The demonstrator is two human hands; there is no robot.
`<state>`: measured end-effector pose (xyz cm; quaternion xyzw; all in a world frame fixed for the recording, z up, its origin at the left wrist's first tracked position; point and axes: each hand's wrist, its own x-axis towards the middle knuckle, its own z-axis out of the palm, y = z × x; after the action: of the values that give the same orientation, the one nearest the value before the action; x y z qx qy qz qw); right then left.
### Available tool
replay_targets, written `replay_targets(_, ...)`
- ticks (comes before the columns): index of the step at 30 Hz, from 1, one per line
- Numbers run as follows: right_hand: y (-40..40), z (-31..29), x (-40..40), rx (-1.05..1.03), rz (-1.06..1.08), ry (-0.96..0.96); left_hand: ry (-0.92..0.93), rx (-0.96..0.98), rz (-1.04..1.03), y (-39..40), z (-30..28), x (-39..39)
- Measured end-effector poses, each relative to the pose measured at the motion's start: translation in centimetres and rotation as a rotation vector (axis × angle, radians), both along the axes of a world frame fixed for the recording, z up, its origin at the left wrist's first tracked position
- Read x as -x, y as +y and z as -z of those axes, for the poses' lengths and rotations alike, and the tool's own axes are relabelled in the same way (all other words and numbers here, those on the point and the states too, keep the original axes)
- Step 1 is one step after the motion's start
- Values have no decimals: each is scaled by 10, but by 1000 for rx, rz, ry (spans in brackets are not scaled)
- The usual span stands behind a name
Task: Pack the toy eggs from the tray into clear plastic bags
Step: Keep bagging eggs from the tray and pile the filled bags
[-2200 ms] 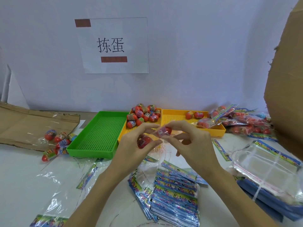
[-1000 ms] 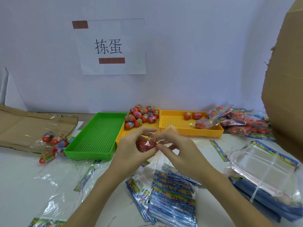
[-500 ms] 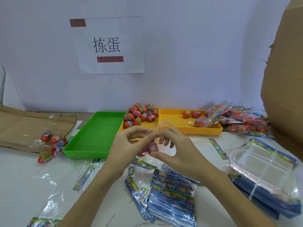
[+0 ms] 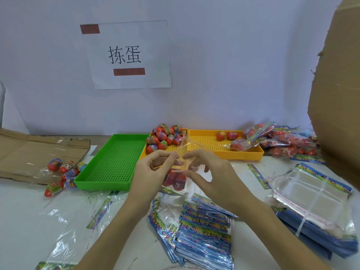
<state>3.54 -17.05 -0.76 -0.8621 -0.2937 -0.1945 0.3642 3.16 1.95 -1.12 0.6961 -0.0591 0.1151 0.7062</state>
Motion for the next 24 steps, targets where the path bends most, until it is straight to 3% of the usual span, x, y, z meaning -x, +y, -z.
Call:
replay_targets(5,-6,-3,-4,-31,42,-257,-24,-47,-30,-3,2,-1)
replay_targets(9,-9,-6,-6,-166,11,-295,-6,5,-49,-2,1,0)
replay_targets(12,-8,-8,-5,-271,48,-240,43,81,-15,-4,-3,2)
replay_targets(19,-9,-12,-4,-756,5,152,9,-16,-55,-5,3,-1)
replay_targets(24,-17,-9,-7,-672,69,25,-51,-91,-147,-2,7,-3)
